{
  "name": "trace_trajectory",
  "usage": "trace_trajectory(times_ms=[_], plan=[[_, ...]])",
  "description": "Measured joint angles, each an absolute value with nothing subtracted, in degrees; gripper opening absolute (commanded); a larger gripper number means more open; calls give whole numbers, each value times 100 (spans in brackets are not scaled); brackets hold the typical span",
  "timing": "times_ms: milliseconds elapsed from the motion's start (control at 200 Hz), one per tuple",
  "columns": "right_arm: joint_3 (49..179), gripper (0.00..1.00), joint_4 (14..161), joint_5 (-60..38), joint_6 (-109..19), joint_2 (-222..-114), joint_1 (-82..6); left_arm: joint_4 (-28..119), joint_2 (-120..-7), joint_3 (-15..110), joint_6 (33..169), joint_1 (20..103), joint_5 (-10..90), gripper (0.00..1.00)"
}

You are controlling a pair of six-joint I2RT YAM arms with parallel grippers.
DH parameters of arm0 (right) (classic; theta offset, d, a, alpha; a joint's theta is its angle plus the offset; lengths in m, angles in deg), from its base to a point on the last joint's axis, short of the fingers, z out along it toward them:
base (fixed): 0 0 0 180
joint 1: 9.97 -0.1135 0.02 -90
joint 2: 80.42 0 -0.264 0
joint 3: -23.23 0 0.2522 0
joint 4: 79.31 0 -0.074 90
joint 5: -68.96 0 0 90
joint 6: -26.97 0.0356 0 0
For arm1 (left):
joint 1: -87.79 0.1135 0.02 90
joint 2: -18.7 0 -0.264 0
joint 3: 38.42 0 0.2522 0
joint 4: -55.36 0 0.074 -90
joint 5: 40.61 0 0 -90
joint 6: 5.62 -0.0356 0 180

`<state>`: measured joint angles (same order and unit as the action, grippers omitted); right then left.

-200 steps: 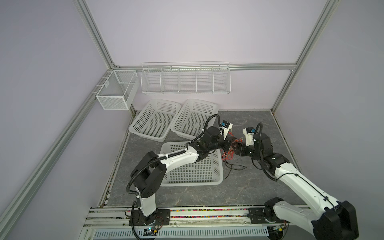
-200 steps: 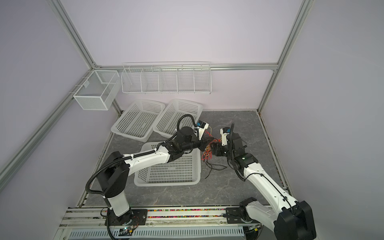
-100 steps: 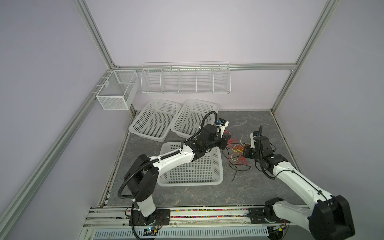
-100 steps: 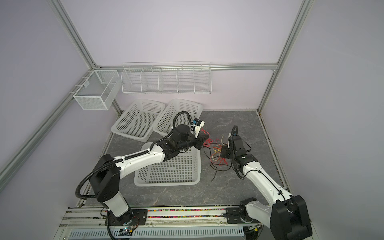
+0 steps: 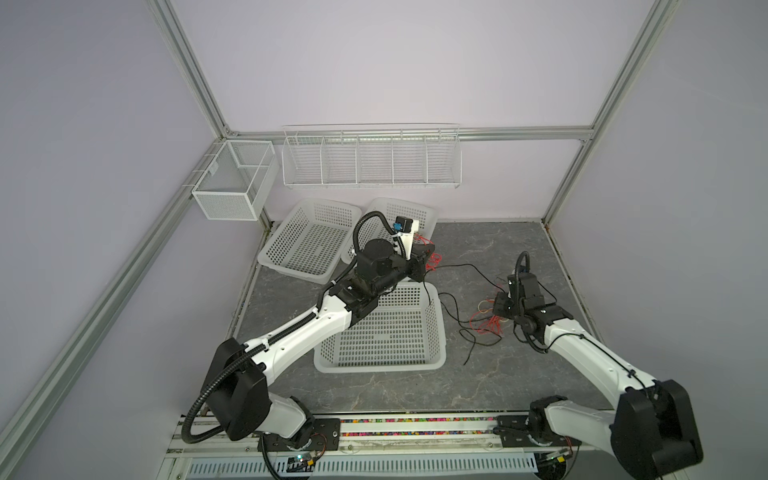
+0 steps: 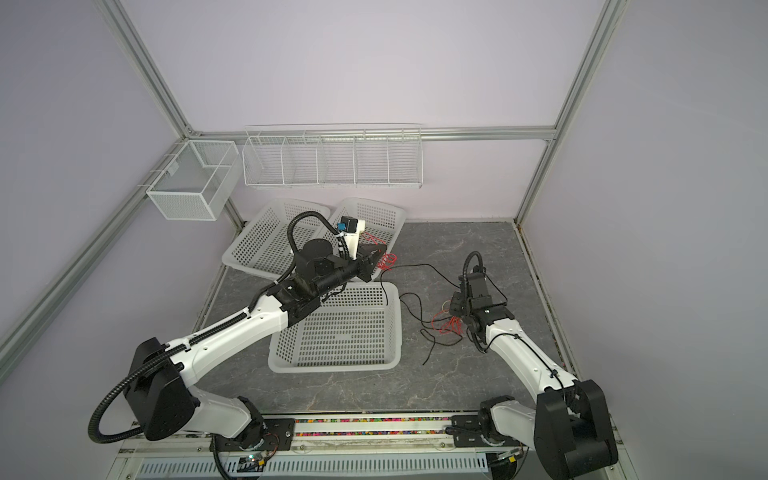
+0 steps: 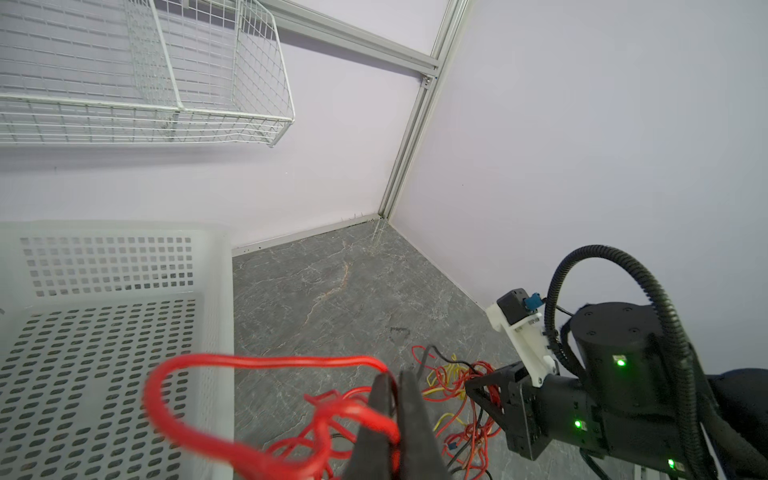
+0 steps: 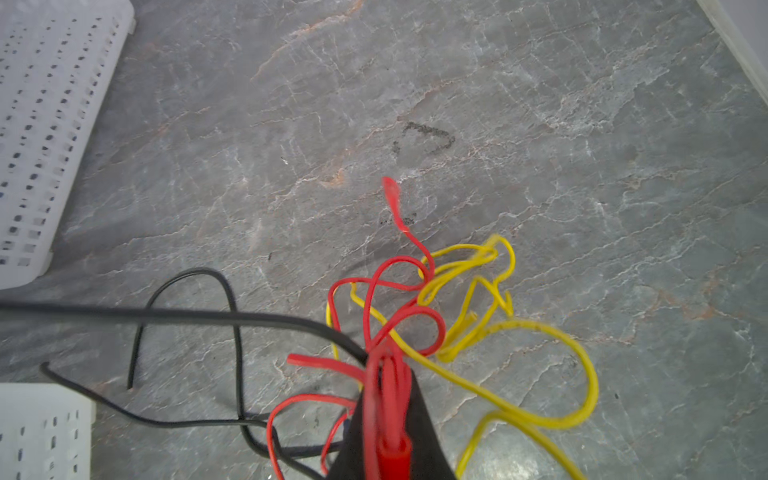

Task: Untangle the cables
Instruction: 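Pull the red wire with the left gripper away from the right gripper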

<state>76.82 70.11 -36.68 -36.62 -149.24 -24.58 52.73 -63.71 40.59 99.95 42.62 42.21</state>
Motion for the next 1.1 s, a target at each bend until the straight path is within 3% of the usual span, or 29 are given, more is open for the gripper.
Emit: trace_trajectory(times_ms=[425, 815, 1100], plan=[[7684, 6, 7070, -3681, -3531, -15066, -2270, 4766, -5989, 3876, 9665, 4262, 4768, 0], [7686, 6, 7252, -3738, -3432, -15685, -1894, 3999, -4933, 3871, 9213, 4380, 5655, 0], [7682, 7, 7392, -3198, -3594, -15213, -1900, 3958, -5659, 3828, 9209, 4750, 5642, 0]])
